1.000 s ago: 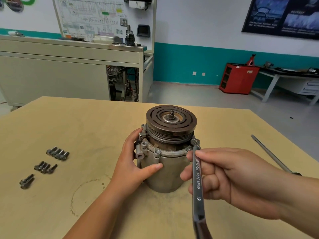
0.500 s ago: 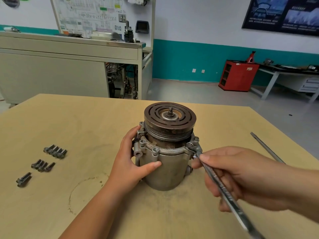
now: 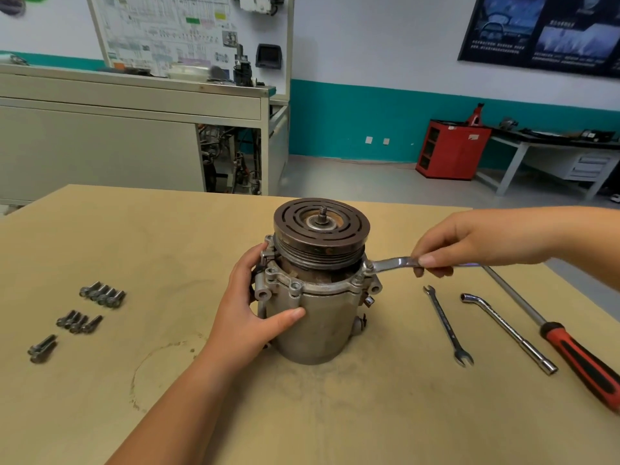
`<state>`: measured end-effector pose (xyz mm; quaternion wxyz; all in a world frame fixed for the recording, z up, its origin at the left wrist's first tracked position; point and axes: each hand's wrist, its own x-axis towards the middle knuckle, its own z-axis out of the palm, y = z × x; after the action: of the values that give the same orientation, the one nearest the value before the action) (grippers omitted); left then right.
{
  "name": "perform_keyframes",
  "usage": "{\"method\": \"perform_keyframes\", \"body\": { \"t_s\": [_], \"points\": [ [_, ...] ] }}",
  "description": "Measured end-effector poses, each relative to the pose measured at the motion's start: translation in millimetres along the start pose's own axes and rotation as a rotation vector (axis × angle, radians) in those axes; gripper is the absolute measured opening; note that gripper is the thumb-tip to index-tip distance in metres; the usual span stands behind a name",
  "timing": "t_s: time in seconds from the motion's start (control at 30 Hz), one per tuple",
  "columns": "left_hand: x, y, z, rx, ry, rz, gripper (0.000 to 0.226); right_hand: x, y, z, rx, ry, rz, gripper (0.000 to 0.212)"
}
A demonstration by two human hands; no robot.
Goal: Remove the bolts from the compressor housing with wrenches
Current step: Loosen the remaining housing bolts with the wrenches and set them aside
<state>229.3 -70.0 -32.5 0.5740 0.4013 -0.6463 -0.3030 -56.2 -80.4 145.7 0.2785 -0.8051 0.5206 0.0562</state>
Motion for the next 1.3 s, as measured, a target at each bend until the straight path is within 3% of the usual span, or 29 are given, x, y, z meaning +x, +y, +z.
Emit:
{"method": "perform_keyframes", "body": {
  "t_s": [0.27,0.47,0.57,0.7,0.93,1.0,1.1,1.2,1.3],
  "points": [
    [1,-1,0,0.011,0.008,0.004,0.088,-28,-17,60,0.51,-0.016,-0.143,0.02],
    [1,-1,0,0.015,0.009,0.015,0.089,-28,-70,98,1.244,0.108,-0.096,0.029],
    [1,0,0,0.016,0.007,0.013,0.09,-22,-79,99,1.366,0.099,-0.075,0.035],
    [0,1,0,0.022,0.009,0.012,0.089,-15,-81,101,1.39,0.092,-0.035,0.02],
    [1,0,0,0.015,0.005,0.015,0.091,-10,-78,96,1.268,-0.033,-0.021,0.024],
    [0,0,0,0.019,0.001,0.005,0.092,-9,-67,83,1.082,-0.127,0.036,0.026],
    [-1,0,-1,0.017,-0.005,-0.011,0.092,-10,-45,43,0.558,-0.237,0.11,0.034],
    [-1,1,-1,0.007,-0.006,-0.015,0.092,-3,-35,14,0.071,-0.044,0.15,0.043],
    [-1,3,-1,0.009,-0.008,-0.018,0.092,10,-27,8,-0.11,0.196,0.042,0.05]
  ]
}}
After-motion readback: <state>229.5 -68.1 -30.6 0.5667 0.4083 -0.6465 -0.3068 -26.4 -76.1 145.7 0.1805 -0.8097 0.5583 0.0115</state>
